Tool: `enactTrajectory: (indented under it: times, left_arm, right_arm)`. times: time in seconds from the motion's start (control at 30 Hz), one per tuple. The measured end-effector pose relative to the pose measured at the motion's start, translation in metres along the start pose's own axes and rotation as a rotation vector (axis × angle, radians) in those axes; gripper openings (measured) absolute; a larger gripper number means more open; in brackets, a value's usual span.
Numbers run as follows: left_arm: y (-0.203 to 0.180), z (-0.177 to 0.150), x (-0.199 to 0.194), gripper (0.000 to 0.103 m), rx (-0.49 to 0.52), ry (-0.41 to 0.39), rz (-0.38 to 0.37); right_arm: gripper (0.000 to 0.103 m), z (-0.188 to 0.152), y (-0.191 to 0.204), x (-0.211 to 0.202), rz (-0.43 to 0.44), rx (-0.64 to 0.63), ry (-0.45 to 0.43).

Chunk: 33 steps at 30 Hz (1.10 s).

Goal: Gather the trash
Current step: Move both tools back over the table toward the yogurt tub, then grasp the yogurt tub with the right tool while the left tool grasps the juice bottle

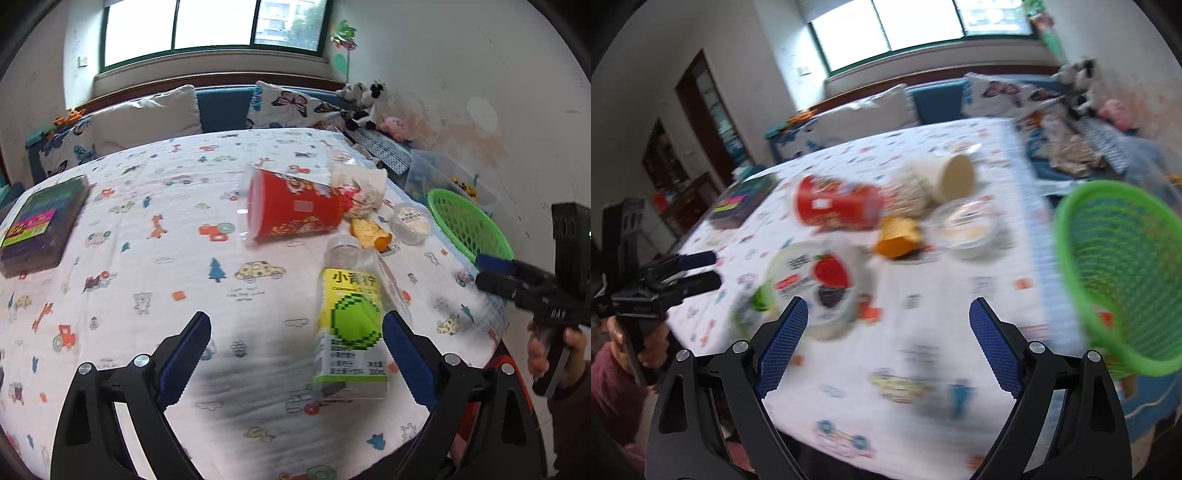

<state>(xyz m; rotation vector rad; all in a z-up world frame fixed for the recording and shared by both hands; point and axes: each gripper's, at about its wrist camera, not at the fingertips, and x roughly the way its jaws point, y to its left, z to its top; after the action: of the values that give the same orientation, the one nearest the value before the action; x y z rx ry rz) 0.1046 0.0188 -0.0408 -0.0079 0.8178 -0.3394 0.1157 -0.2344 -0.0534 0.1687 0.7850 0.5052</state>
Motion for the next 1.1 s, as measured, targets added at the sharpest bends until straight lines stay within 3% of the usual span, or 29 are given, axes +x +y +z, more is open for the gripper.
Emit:
enactTrajectory:
  times: [0.2,0.4,0.63,1.1]
  left_arm:
    - [0.018,-0.006,-0.007,0.091,-0.048,-0.009,0.023]
    - [0.028,-0.013,-0.010,0.091,-0.067,-0.004,0.037]
    - [0.040,-0.018,-0.010,0.091,-0.093,-0.002,0.029]
    - [0.038,-0.020,-0.003,0.091,-0.089,0.017,0.021]
  right_arm:
    - [0.089,0.001,0.039,0.037,0.088,-0.091,0.069]
    - [0.092,0.004,0.053,0.064,0.111,-0.110,0.103]
    - [0.096,0.008,0.048,0.077,0.104,-0.094,0.116]
    - [0.096,0.015,0.022,0.086,0.180,0.030,0.136]
